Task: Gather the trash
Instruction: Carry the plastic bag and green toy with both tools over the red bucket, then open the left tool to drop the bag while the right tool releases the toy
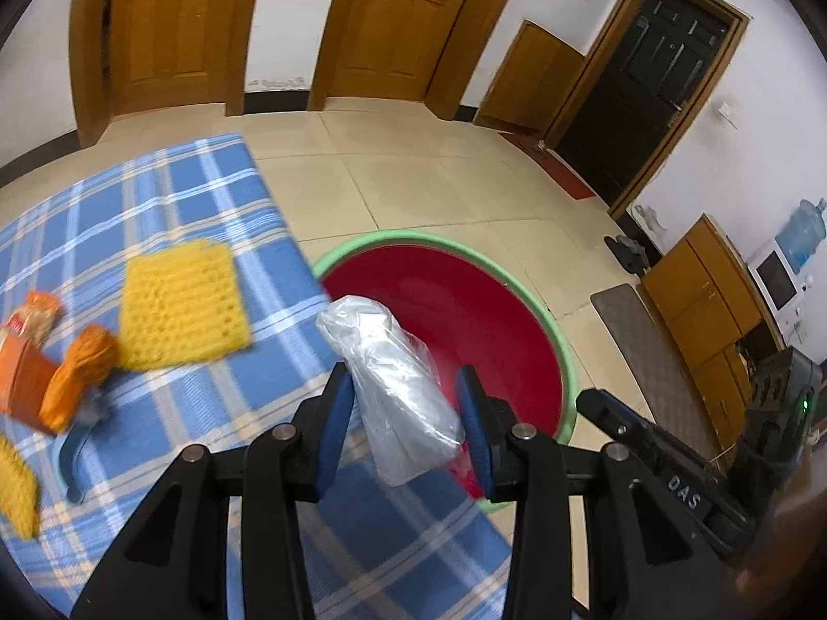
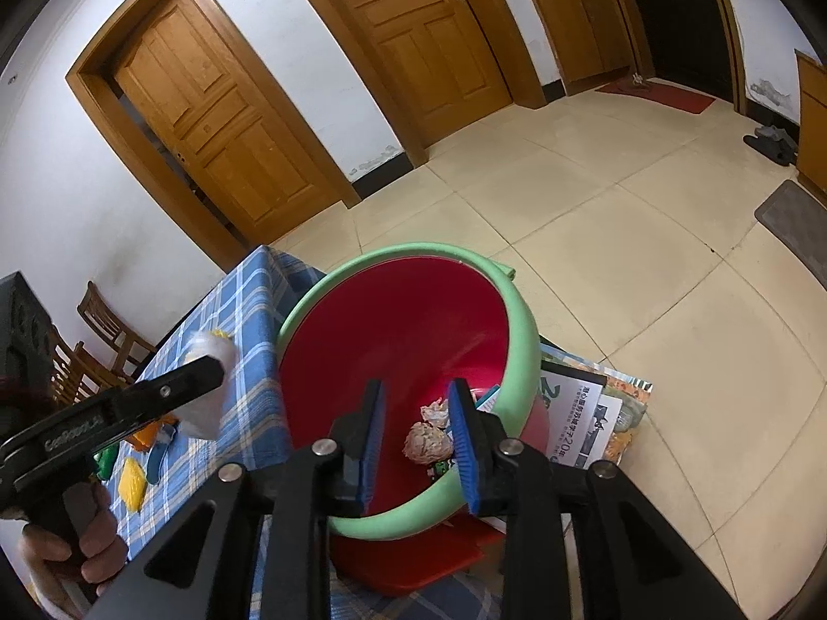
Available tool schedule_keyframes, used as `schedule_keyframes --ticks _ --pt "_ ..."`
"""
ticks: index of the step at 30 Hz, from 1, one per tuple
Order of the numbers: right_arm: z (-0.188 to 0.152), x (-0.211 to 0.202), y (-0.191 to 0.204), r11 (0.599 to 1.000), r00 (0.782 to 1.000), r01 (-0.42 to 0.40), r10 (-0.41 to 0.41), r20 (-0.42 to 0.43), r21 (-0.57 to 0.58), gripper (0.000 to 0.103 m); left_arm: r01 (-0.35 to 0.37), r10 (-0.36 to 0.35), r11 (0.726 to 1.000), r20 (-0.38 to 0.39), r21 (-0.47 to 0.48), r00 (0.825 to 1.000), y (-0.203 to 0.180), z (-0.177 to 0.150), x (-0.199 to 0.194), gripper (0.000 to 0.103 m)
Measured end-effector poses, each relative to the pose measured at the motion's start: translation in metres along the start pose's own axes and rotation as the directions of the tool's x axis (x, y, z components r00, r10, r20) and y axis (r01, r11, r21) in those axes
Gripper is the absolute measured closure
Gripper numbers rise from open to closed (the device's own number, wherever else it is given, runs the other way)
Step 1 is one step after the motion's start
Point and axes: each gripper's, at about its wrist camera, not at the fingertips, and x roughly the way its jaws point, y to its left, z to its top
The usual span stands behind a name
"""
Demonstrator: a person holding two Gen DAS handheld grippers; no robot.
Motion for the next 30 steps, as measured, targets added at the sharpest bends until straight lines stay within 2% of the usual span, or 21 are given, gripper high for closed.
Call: schedule_keyframes --ticks 8,15,30 --pt "0.002 -0.002 -0.004 1.000 1.000 0.005 -0.005 -0.003 0.009 0.068 0.012 -0.011 0.998 -0.014 0.057 1.000 -0.018 0.011 0.012 0.062" --pt "0.001 -0.006 0.000 1.000 1.000 0.008 -0.008 0.000 0.004 0.062 0.015 -0.015 0.999 -0.011 0.050 1.000 -0.015 0.010 0.007 0.062" --pt "-0.004 -0.017 0.025 1.000 1.000 -0.001 0.001 0.014 -0.017 0.044 -0.037 0.038 0.998 0.023 -0.056 0.999 0.026 -0.013 -0.033 0.062"
